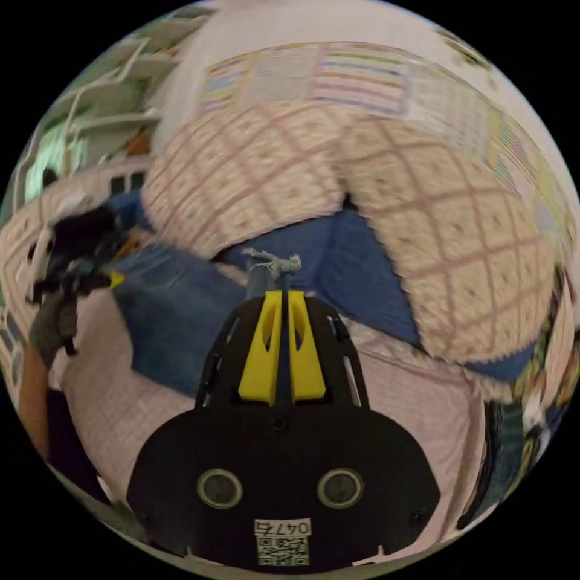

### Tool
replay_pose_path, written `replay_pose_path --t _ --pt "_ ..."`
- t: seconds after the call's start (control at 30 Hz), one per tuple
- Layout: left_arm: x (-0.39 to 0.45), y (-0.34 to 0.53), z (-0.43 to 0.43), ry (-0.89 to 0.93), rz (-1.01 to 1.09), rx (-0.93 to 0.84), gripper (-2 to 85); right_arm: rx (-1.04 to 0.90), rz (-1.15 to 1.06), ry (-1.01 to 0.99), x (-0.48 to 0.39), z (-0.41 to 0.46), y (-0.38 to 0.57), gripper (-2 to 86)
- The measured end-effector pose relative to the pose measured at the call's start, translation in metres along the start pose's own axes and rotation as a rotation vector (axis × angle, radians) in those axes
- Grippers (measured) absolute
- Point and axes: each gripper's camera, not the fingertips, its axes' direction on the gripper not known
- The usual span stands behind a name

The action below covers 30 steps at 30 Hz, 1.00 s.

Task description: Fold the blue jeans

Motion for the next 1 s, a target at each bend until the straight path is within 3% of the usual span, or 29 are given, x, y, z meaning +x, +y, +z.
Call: replay_pose_path --t 0.17,0.3,0.4,0.47,0.63,0.73,0.8,0.93,1.0 --pt "0.016 0.002 0.025 -0.015 0.029 -0.060 -1.0 0.014 0.285 0.212 0.174 -0.040 0.007 -0.8" --pt "0.030 0.009 0.036 -0.074 0.048 -0.061 -1.0 -0.180 0.428 0.295 0.274 -0.039 0.037 -0.6" --pt "0.036 0.011 0.046 -0.070 0.042 -0.066 -1.0 -0.365 0.536 0.238 0.306 -0.017 0.072 -0.6" --pt "0.040 0.012 0.052 -0.069 0.043 -0.076 -1.0 -0.389 0.573 0.239 0.310 -0.013 0.088 -0.7" --pt "0.050 0.021 0.058 -0.079 0.046 -0.084 -1.0 -0.385 0.550 0.295 0.315 -0.025 0.095 0.4" --pt "0.051 0.025 0.059 -0.054 0.031 -0.074 -1.0 -0.441 0.608 0.377 0.335 -0.029 0.099 5.5" --pt "0.054 0.028 0.058 -0.038 0.027 -0.056 -1.0 -0.335 0.659 0.350 0.341 -0.050 0.095 7.8" --pt "0.066 0.033 0.058 -0.034 0.044 -0.036 -1.0 -0.192 0.376 0.288 0.301 -0.057 0.059 7.0" --pt "0.071 0.035 0.062 -0.035 0.050 -0.047 -1.0 -0.185 0.172 0.113 0.270 -0.038 0.030 6.6"
